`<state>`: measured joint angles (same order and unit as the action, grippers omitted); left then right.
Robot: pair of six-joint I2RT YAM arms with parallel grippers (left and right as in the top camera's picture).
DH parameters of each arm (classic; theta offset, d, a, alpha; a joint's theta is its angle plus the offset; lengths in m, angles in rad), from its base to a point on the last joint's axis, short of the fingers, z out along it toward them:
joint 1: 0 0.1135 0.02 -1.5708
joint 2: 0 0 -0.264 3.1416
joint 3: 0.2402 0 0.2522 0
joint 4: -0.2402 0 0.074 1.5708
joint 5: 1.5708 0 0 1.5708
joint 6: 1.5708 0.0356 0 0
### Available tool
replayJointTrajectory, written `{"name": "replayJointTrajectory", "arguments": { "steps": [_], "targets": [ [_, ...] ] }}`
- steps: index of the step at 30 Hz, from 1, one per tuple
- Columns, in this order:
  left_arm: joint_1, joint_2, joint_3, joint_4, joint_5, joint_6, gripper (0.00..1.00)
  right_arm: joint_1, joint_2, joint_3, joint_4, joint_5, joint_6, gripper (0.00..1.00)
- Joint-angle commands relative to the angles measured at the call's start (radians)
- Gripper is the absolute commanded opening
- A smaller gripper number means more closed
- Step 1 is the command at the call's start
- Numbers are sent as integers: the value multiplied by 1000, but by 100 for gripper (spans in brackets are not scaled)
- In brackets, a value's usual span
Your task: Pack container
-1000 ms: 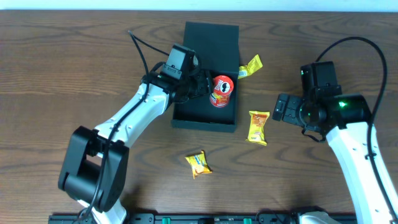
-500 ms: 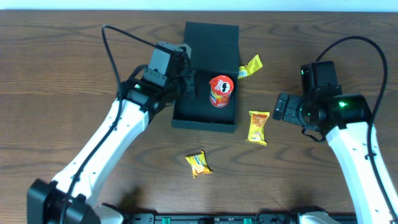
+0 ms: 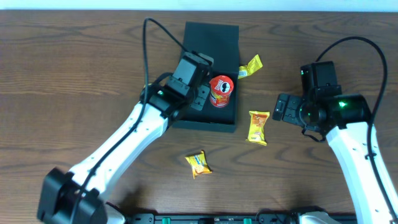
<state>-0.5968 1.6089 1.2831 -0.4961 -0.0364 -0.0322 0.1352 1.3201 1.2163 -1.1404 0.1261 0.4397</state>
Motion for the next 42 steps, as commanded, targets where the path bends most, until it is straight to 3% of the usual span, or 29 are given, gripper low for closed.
{"name": "replayJointTrajectory", "arguments": {
  "steps": [1,17,27,42],
  "targets": [
    [0,64,3,36,-18,74,6,17,0,15,-2,-4,-10,99],
    [0,132,3,180,188,-9,6,17,0,15,-31,-3,-6,99],
    [0,230,3,195,199,-36,6,17,0,15,-31,-3,-7,99],
    [2,209,16,220,130,-73,6,17,0,15,-30,6,-11,99]
  ]
}}
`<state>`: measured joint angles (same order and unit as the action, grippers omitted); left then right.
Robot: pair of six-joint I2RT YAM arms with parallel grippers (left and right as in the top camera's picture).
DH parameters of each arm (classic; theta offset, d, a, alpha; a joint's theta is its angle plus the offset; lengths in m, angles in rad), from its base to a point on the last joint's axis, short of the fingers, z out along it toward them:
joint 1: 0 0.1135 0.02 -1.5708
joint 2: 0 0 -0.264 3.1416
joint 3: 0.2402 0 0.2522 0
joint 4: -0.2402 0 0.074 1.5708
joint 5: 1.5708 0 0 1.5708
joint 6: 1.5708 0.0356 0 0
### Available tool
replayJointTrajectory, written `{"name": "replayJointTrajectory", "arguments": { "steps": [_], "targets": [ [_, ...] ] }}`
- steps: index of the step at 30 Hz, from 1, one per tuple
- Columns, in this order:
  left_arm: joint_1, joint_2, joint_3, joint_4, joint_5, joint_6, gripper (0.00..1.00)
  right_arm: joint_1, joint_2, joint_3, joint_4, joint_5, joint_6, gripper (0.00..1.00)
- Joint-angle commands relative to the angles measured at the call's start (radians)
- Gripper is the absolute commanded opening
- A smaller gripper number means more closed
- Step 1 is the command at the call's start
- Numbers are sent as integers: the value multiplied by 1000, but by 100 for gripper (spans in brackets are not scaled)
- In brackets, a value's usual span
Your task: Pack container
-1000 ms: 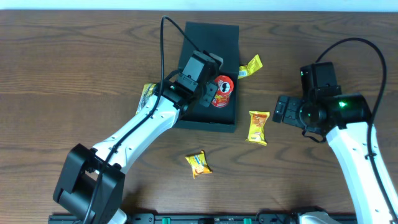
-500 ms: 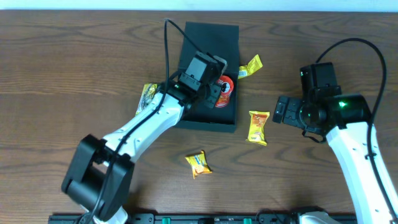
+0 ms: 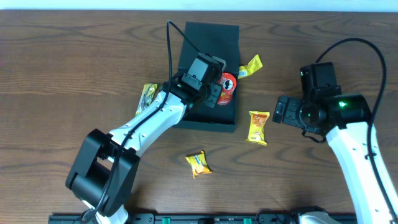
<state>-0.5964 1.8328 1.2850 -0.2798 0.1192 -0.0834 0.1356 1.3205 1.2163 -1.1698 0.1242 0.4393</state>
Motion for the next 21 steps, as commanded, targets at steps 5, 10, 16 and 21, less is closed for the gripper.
{"name": "replayJointTrajectory", "arguments": {
  "steps": [5,10,16,21],
  "targets": [
    [2,-34,35,33,-23,-37,6,16,0,15,1,7,-11,99],
    [2,-32,34,54,-15,-37,6,16,0,15,2,7,-11,99],
    [2,-32,34,77,-14,-63,6,16,0,15,3,7,-10,99],
    [2,-21,34,93,-15,-81,6,16,0,15,3,7,-11,99]
  ]
}}
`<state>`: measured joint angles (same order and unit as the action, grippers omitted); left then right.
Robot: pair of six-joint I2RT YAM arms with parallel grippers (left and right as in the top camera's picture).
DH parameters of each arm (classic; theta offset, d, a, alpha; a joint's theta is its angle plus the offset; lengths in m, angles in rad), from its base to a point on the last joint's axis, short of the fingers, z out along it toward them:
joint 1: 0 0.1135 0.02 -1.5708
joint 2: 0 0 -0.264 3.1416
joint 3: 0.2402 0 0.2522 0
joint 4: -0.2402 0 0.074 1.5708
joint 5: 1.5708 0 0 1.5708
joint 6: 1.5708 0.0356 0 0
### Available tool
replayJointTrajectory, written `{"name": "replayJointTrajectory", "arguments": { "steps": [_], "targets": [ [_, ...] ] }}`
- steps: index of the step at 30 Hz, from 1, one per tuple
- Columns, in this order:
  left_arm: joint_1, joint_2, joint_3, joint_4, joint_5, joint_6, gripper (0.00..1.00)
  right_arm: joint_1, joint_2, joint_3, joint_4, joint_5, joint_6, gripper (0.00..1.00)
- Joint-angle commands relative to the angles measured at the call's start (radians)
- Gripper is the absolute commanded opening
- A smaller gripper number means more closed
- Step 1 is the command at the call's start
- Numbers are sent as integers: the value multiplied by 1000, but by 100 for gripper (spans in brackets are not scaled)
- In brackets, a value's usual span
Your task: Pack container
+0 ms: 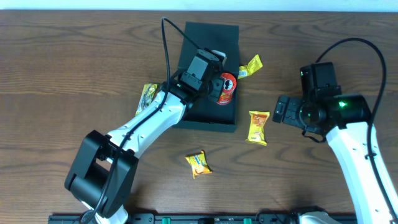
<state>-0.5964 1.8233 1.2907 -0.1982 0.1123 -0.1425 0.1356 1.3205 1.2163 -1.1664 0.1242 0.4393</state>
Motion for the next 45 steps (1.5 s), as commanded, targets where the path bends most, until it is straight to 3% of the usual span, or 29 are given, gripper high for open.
{"name": "replayJointTrajectory", "arguments": {
  "steps": [1,32,45],
  "targets": [
    [2,-8,29,19,-8,-22,6,16,0,15,0,7,-11,99],
    [3,70,29,31,-21,-63,6,16,0,15,-1,7,-10,99],
    [3,70,28,-61,-179,-10,6,16,0,15,0,8,-11,99]
  ]
}}
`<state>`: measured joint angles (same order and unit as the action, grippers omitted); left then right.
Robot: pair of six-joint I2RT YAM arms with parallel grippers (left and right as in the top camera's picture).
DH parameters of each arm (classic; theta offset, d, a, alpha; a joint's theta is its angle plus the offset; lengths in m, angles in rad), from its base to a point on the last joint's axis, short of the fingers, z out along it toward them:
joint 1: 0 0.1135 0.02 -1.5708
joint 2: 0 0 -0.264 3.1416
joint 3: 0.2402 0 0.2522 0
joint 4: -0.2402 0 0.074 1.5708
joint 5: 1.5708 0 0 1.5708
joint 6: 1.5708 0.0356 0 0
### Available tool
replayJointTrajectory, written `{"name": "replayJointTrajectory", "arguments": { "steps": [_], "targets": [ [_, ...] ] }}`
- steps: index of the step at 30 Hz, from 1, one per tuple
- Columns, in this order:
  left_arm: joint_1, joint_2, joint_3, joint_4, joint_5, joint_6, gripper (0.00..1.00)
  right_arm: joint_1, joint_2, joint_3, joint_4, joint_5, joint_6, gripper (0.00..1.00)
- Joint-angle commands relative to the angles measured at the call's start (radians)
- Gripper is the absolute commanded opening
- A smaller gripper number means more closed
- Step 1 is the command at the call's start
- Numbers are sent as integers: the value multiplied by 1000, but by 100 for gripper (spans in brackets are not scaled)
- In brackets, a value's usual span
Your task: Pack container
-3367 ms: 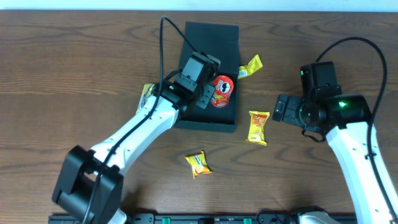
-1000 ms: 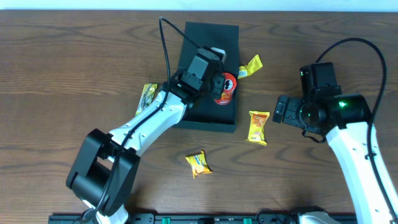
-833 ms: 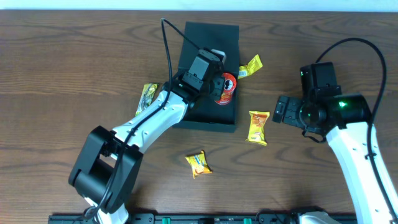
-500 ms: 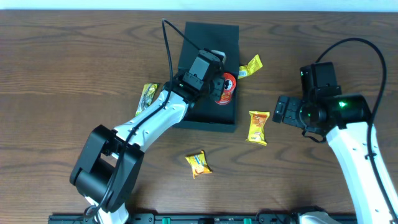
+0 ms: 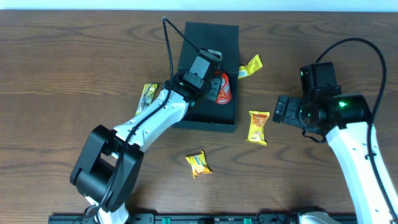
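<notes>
A black container (image 5: 208, 37) lies open at the table's middle back. Inside, near its front right corner, a red snack can (image 5: 224, 90) lies tipped on its side. My left gripper (image 5: 213, 84) is over the container, shut on the can from the left. Loose packets lie around: a yellow one (image 5: 252, 65) by the container's right edge, an orange one (image 5: 259, 127) right of the container, another orange one (image 5: 198, 163) in front, and a green-yellow one (image 5: 148, 96) to the left, beside my left arm. My right gripper (image 5: 280, 110) hovers open, right of the orange packet.
The brown wooden table (image 5: 74, 62) carries everything. My left arm slants from the front left up to the container, and its black cable (image 5: 168, 43) loops over the container's left edge. My right arm stands at the right side.
The red can, which was leaning, now lies tipped over with its side showing. My left gripper has stayed at the can. The right arm has not moved.
At first the can stood upright in the container, with my left gripper just to its left. Then the gripper was against the can, uncovering the green-yellow packet on the left. The can was then leaning, and it now lies tipped in the gripper.
</notes>
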<state>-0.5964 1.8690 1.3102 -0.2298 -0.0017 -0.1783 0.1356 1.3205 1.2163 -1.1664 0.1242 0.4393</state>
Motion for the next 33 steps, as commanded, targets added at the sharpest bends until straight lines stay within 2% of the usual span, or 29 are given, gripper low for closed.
{"name": "replayJointTrajectory", "arguments": {
  "steps": [1,10,19,28,33],
  "targets": [
    [3,24,9,-40,-85,26,6,16,0,15,0,8,-11,99],
    [3,24,9,-130,-299,61,6,16,0,15,0,19,-11,99],
    [3,24,-6,-138,-297,58,6,16,0,15,-5,19,-11,99],
    [3,24,-8,-229,-323,59,6,16,0,15,-11,23,-10,99],
    [3,24,-8,-227,-422,78,6,16,0,15,-13,23,-10,99]
  ]
}}
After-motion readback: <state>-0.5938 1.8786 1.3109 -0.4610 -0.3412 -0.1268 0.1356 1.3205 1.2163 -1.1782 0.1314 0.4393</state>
